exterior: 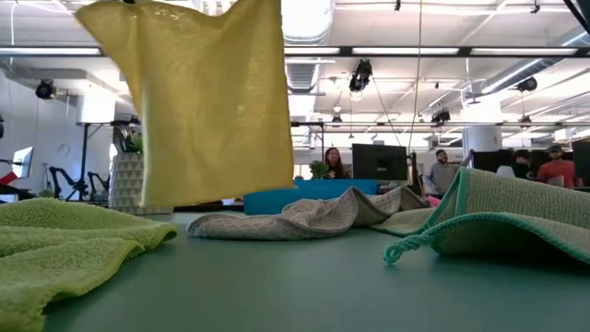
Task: Fold microfiber towels
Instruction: Fold the yellow microfiber cloth
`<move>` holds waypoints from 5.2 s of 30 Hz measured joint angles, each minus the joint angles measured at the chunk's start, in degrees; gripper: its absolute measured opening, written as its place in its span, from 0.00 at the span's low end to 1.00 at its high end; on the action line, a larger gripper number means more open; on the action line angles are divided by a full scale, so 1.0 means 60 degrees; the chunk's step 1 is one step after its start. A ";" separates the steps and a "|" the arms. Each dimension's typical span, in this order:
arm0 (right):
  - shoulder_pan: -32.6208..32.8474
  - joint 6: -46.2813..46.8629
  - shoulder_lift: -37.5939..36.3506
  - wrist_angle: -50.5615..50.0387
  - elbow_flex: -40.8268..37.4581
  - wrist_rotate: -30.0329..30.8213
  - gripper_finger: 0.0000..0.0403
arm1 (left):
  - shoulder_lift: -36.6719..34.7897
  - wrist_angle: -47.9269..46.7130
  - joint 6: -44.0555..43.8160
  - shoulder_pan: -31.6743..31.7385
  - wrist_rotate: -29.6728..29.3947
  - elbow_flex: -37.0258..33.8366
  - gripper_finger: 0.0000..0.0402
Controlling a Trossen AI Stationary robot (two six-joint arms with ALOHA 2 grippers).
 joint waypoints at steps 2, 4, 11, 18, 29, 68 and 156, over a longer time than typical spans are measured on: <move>0.0214 0.0680 0.0018 -0.0288 -0.0127 -0.0357 0.02 | -0.0048 -0.0001 -0.0605 -0.0313 0.0335 -0.0538 0.00; 0.0460 0.1306 0.0019 -0.0350 -0.0493 -0.0637 0.02 | -0.0088 -0.0001 -0.1127 -0.0718 0.0664 -0.1173 0.00; 0.1101 0.3171 0.0066 0.0203 -0.2201 -0.1541 0.02 | 0.0023 0.0653 -0.2538 -0.2192 0.1489 -0.3226 0.00; 0.1346 0.3756 0.0066 0.1413 -0.3632 -0.2402 0.02 | 0.0494 0.2445 -0.3721 -0.2867 0.1588 -0.4232 0.00; 0.1290 0.2590 0.0062 0.3399 -0.4778 -0.3812 0.02 | 0.0968 0.2458 -0.4012 -0.3156 0.1806 -0.4145 0.00; -0.0889 0.1011 0.0058 1.1513 -0.7484 -0.7516 0.27 | -0.0037 0.2427 -0.3247 -0.3149 0.1547 -0.3163 0.00; -0.0969 0.0437 0.4116 0.1404 0.0350 -0.9287 0.02 | -0.1089 0.1590 -0.3246 -0.3149 0.0747 -0.3178 0.00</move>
